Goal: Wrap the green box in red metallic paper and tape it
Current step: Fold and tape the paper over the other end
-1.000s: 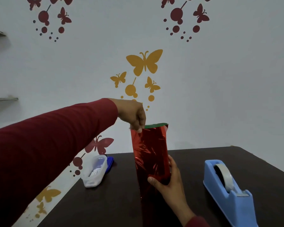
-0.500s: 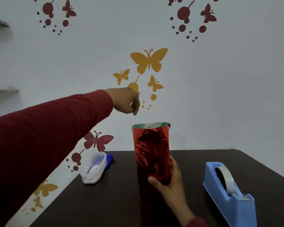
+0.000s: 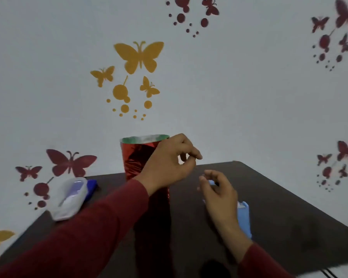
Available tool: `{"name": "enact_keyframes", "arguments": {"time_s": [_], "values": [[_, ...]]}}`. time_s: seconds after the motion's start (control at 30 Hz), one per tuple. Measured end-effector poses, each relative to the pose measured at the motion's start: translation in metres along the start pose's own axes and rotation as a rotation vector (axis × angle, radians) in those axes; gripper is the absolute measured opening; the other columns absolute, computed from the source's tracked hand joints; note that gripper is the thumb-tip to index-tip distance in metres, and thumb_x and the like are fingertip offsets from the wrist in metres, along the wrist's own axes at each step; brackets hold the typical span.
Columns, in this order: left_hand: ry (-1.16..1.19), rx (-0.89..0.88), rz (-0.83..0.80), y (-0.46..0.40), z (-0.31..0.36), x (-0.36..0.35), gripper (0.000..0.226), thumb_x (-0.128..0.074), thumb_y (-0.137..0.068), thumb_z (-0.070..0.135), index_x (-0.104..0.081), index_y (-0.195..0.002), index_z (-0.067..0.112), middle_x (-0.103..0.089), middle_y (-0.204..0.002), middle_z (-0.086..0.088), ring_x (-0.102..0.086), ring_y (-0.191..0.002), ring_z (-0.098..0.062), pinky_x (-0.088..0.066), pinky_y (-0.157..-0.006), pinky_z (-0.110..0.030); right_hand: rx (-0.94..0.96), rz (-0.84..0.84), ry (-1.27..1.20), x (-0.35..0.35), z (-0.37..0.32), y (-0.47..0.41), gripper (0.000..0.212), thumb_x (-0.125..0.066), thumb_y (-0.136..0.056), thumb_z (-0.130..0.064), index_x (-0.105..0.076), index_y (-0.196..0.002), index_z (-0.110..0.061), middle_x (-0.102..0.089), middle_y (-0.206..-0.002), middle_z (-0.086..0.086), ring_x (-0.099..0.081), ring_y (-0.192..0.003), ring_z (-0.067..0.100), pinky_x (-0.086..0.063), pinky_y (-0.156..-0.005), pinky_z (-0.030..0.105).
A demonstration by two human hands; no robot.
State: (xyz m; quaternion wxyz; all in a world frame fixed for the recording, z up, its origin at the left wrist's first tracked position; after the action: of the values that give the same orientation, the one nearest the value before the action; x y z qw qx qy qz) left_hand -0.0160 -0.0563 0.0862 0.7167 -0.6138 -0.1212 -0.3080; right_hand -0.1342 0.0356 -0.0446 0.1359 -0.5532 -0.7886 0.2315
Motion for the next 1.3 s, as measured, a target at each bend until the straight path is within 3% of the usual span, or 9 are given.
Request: {"name": "enact_keyframes", "arguments": {"time_s": [0.13,0.23,0.3,0.47,0.63,0.8,1.0,1.17,1.3], "values": [[0.151,0.038,0.002,0.027,-0.009,-0.083,0.036,-0.073,-0.082,0.025,-0.075,-0.118,0.024,-0.059,-0.110,0.009,-0.061,-0.103,-0.008,-0.046,-0.087,-0.016,0.083,0.074,0.405,0.068,-0.018,-0.020,0.014,-0.072,-0.090,-0.034,-0.065,-0.099,-0.026,-0.062,-0.105,-0.011,-0.061,-0.093,0.007,-0.049,-0.082,0.025],[0.197,0.111,-0.172,0.046,-0.025,-0.144,0.077,-0.082,-0.075,0.047,-0.053,-0.146,0.032,-0.043,-0.145,0.014,-0.040,-0.138,-0.001,-0.038,-0.111,-0.026,-0.173,-0.087,0.711,0.089,0.010,-0.042,0.025,-0.066,-0.084,-0.048,-0.067,-0.086,-0.024,-0.060,-0.096,-0.007,-0.061,-0.086,0.015,-0.053,-0.079,0.035],[0.199,0.139,-0.201,0.057,-0.034,-0.168,0.094,-0.088,-0.070,0.052,-0.045,-0.151,0.033,-0.032,-0.156,0.020,-0.029,-0.145,0.004,-0.033,-0.115,-0.028,-0.430,-0.218,0.658,0.092,0.032,-0.044,0.034,-0.068,-0.084,-0.050,-0.067,-0.081,-0.016,-0.065,-0.087,0.003,-0.063,-0.078,0.022,-0.053,-0.068,0.037],[0.256,0.195,-0.197,0.073,-0.045,-0.191,0.103,-0.079,-0.071,0.071,-0.030,-0.156,0.039,-0.024,-0.166,0.018,-0.020,-0.155,-0.007,-0.030,-0.123,-0.047,-0.932,-0.430,0.245,0.078,0.059,-0.021,0.039,-0.077,-0.091,-0.037,-0.069,-0.117,-0.009,-0.060,-0.120,0.008,-0.058,-0.121,0.036,-0.064,-0.068,0.055],[0.231,0.194,-0.226,0.077,-0.050,-0.189,0.111,-0.078,-0.069,0.074,-0.028,-0.160,0.034,-0.019,-0.167,0.022,-0.014,-0.154,0.001,-0.025,-0.125,-0.041,-0.995,-0.494,0.267,0.071,0.066,-0.027,0.044,-0.077,-0.092,-0.021,-0.064,-0.130,-0.003,-0.053,-0.142,0.016,-0.050,-0.135,0.043,-0.063,-0.061,0.060],[0.221,0.200,-0.241,0.078,-0.048,-0.189,0.112,-0.078,-0.067,0.074,-0.025,-0.159,0.039,-0.017,-0.167,0.023,-0.011,-0.152,0.006,-0.021,-0.123,-0.032,-1.007,-0.494,0.264,0.075,0.062,-0.026,0.046,-0.082,-0.088,-0.018,-0.065,-0.127,-0.001,-0.054,-0.137,0.018,-0.056,-0.126,0.048,-0.063,-0.066,0.061],[0.213,0.203,-0.242,0.080,-0.048,-0.188,0.114,-0.078,-0.067,0.075,-0.023,-0.160,0.039,-0.016,-0.168,0.022,-0.013,-0.155,-0.001,-0.028,-0.124,-0.047,-1.022,-0.469,0.171,0.075,0.052,-0.022,0.020,-0.072,-0.095,-0.005,-0.068,-0.112,0.004,-0.059,-0.128,0.019,-0.063,-0.105,0.044,-0.060,-0.081,0.064],[0.232,0.211,-0.232,0.079,-0.051,-0.188,0.119,-0.081,-0.065,0.074,-0.023,-0.161,0.035,-0.015,-0.167,0.023,-0.014,-0.154,0.000,-0.030,-0.123,-0.047,-0.927,-0.327,-0.067,0.076,0.039,-0.025,0.011,-0.068,-0.096,-0.007,-0.072,-0.106,-0.003,-0.064,-0.120,0.008,-0.056,-0.127,0.034,-0.050,-0.086,0.079],[0.213,0.183,-0.277,0.080,-0.050,-0.189,0.114,-0.079,-0.065,0.078,-0.023,-0.158,0.047,-0.012,-0.166,0.026,-0.013,-0.154,0.001,-0.029,-0.123,-0.049,-0.824,-0.251,-0.191,0.083,0.041,-0.012,0.018,-0.069,-0.093,-0.006,-0.071,-0.108,0.004,-0.072,-0.116,0.015,-0.068,-0.114,0.040,-0.054,-0.080,0.076]]}}
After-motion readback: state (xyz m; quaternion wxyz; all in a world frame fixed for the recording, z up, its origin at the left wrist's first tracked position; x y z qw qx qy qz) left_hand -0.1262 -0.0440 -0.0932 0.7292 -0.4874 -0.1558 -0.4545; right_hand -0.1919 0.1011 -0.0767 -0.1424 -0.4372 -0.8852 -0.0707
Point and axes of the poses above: each hand's wrist, its own y-axis away from the middle knuckle, its own x-axis out of the back of the hand, z = x × y, the point moved 8 cm from there along -y, towards the middle knuckle
